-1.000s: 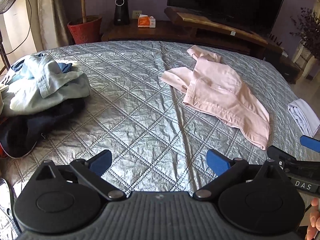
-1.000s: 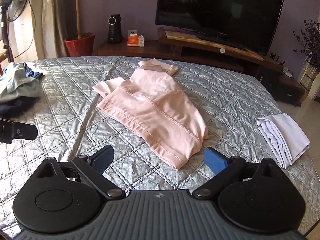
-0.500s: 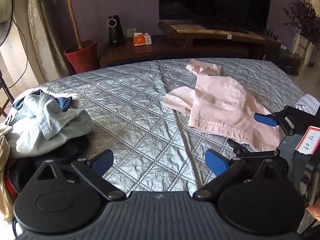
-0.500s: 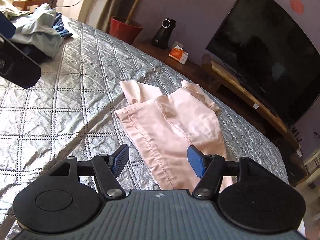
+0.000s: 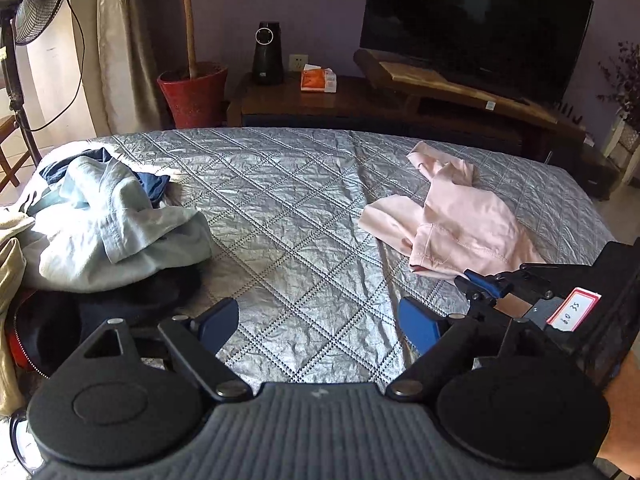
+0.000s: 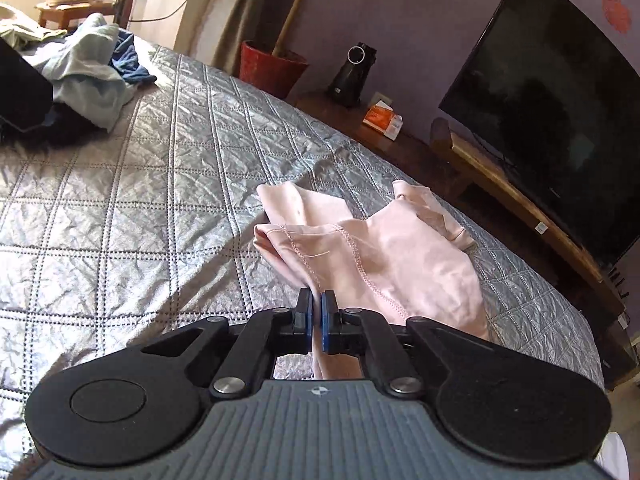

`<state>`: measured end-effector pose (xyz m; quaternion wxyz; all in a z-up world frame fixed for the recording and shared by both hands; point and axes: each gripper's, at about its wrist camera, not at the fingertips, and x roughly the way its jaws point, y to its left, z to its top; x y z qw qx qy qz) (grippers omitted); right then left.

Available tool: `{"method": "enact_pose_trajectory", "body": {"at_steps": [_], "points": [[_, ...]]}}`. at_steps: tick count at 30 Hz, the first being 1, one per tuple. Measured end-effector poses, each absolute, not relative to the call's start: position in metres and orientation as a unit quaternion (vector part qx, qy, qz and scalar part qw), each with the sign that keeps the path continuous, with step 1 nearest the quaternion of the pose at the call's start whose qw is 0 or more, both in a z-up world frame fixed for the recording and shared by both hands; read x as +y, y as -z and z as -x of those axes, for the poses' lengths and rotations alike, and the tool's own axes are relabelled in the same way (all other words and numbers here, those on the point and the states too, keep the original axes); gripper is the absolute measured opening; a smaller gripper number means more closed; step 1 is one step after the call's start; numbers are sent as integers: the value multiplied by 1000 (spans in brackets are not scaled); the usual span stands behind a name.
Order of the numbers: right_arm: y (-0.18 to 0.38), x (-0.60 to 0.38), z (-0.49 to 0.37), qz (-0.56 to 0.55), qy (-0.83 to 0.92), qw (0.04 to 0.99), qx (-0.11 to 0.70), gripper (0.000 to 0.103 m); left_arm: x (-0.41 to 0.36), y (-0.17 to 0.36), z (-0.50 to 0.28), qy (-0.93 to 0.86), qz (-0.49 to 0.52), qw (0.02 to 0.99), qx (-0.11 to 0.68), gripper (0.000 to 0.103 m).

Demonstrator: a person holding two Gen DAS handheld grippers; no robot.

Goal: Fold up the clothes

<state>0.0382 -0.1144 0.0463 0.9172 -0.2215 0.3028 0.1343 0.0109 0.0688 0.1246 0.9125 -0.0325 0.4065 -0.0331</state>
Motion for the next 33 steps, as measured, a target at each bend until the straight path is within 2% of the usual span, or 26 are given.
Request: {"method": "enact_pose_trajectory", "body": {"at_steps": [5, 7, 11, 13, 15, 17, 20, 21, 22, 24, 25, 26, 28, 29, 33], "points": [[-122, -149, -17, 87, -144, 952, 254, 5, 74, -128, -10, 32, 43, 914, 403, 85], [-155, -184, 0, 2, -128, 966, 224, 5, 73, -130, -10, 32, 46, 914, 401, 85], [-178, -259, 34, -123, -40, 973, 190, 4, 70, -131, -9, 35, 50, 915, 399, 85], [-167, -298, 44, -131, 51, 970, 196, 8, 69, -131, -9, 39, 52, 915, 398, 85], [-138, -342, 48, -125, 185, 943, 247, 15, 68, -132, -9, 43, 50, 915, 397, 85], [-118, -368, 60, -81, 274, 923, 257, 15, 67, -132, -8, 46, 47, 916, 396, 85], [-116, -355, 70, -54, 221, 941, 250, 19, 66, -132, -7, 44, 45, 917, 395, 86], [-115, -340, 66, -35, 182, 948, 257, 30, 66, -132, -8, 43, 46, 917, 395, 86], [-114, -324, 61, -17, 142, 954, 264, 51, 65, -132, -8, 42, 48, 917, 395, 86], [-112, -293, 52, 21, 63, 959, 276, 74, 65, -131, -9, 41, 53, 916, 395, 87], [-107, -277, 39, 20, 23, 955, 296, 78, 64, -131, -10, 42, 52, 916, 397, 87], [-102, -261, 27, 18, -16, 948, 317, 78, 63, -130, -10, 43, 51, 915, 399, 87], [-88, -229, 1, 6, -69, 929, 362, 65, 61, -129, -12, 47, 49, 913, 403, 88], [-81, -211, -6, 21, -88, 924, 372, 63, 61, -129, -12, 51, 51, 912, 405, 89], [-48, -147, -24, 147, -112, 908, 375, 56, 61, -128, -13, 57, 52, 911, 405, 91]]}}
